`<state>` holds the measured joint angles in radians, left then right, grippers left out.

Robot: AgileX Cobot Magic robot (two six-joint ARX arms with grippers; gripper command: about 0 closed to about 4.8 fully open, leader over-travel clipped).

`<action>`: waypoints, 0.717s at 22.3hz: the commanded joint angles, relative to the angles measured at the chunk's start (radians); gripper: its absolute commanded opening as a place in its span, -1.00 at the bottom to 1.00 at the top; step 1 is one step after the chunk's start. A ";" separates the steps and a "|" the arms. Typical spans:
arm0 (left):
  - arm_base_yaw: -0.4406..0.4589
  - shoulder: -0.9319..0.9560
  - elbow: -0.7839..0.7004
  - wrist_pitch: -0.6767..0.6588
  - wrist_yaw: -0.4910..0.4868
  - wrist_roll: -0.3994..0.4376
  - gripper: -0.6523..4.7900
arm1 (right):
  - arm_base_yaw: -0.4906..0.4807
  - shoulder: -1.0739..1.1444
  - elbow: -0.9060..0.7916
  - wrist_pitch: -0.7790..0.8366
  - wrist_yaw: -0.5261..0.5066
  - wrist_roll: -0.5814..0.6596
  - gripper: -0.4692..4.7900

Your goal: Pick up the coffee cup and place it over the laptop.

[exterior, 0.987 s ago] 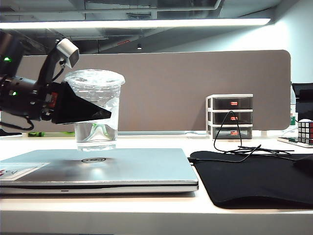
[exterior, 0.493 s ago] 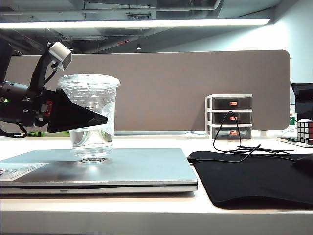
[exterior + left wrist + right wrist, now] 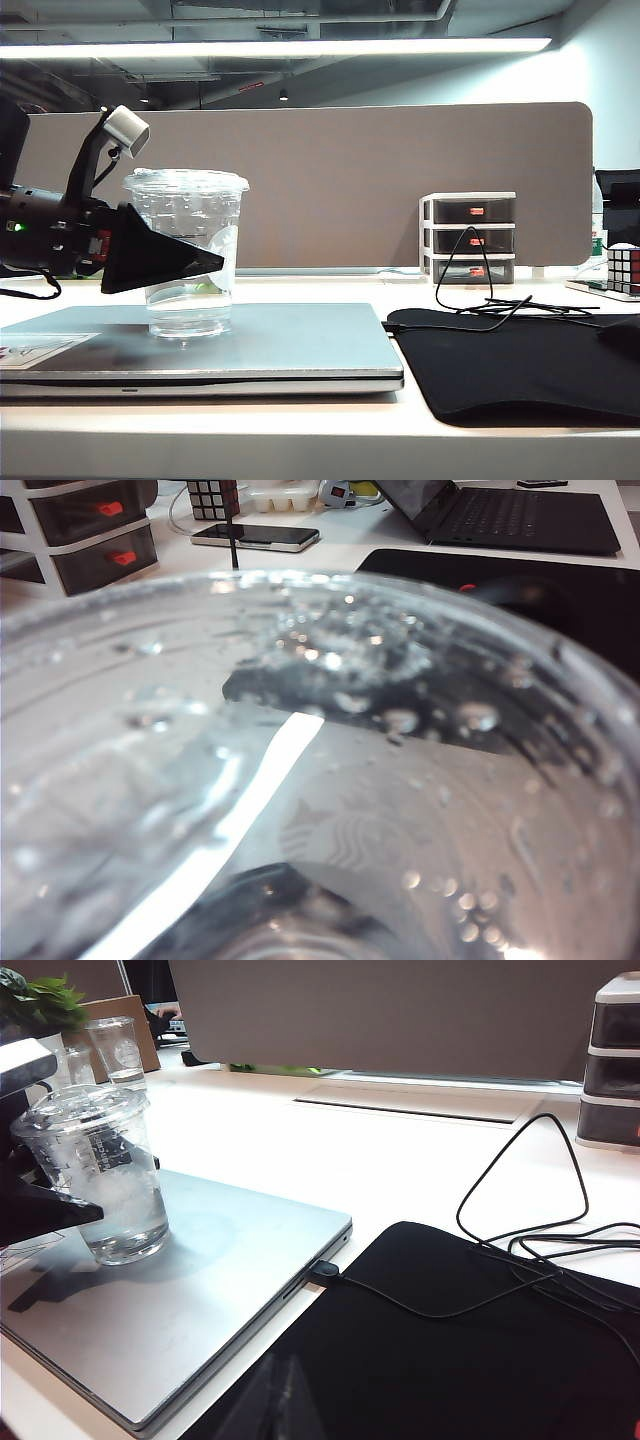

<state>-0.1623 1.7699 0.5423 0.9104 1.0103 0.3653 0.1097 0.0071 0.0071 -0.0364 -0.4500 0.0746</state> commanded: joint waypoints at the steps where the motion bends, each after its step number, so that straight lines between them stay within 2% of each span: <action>1: 0.000 0.000 0.000 0.012 0.007 -0.007 0.96 | 0.002 0.002 -0.005 0.011 -0.005 0.003 -0.85; 9: 0.005 0.000 -0.004 -0.008 0.015 -0.019 1.00 | 0.001 0.002 -0.005 0.011 -0.021 0.003 -0.85; 16: 0.016 -0.003 -0.005 -0.020 0.030 -0.080 1.00 | 0.000 0.002 -0.005 0.011 -0.023 0.003 -0.86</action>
<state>-0.1467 1.7714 0.5369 0.8890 1.0283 0.3126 0.1093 0.0071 0.0071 -0.0360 -0.4702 0.0746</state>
